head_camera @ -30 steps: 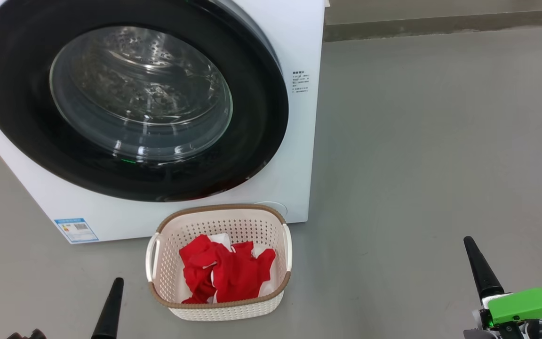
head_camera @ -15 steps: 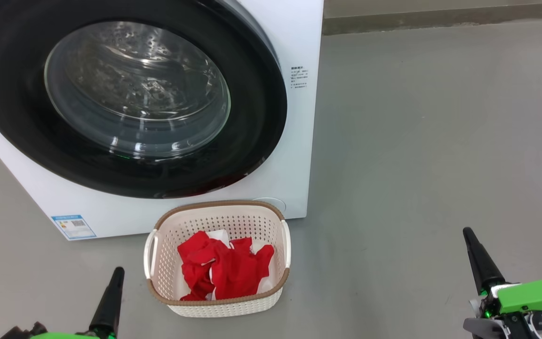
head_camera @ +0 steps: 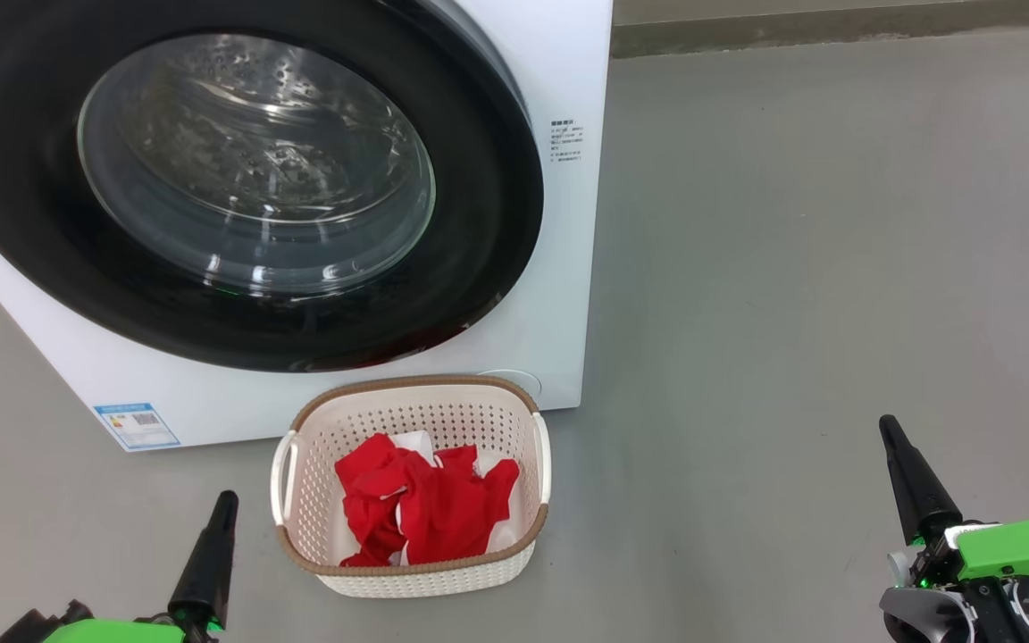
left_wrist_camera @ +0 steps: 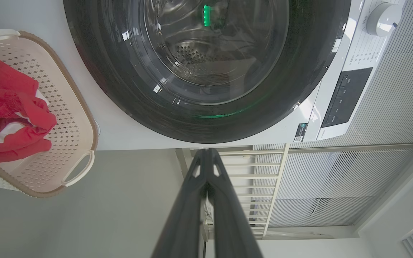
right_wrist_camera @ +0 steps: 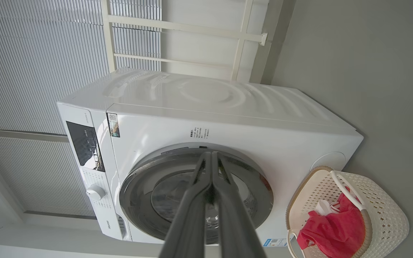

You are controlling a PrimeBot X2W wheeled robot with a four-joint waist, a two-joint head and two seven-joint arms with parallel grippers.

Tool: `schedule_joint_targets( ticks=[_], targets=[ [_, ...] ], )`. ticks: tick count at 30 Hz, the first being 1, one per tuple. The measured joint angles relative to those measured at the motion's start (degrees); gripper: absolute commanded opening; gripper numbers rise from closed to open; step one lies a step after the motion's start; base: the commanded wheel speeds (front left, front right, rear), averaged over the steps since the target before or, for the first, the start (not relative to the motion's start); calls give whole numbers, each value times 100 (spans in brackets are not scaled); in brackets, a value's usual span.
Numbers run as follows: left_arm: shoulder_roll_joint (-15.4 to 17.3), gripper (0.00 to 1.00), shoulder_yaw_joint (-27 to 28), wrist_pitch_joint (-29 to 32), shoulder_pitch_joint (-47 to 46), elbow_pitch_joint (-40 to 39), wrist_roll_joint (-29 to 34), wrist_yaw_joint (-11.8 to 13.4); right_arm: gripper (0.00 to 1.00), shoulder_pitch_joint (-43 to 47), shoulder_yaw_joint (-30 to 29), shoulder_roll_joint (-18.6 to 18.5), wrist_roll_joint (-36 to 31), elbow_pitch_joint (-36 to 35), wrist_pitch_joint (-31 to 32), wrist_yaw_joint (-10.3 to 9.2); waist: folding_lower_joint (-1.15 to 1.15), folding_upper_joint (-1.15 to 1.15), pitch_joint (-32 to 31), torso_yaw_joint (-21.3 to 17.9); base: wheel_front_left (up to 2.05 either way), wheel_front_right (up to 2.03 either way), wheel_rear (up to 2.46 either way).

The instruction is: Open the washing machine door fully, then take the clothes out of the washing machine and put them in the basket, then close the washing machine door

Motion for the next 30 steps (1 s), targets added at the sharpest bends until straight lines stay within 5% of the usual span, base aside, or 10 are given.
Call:
schedule_joint_targets(
  ticks=[30],
  targets=[
    [-3, 0, 2, 0, -1, 0, -1, 0, 0, 0, -4, -1, -1, 1, 0, 0, 0, 0, 0, 0, 0, 0, 0]
  ],
)
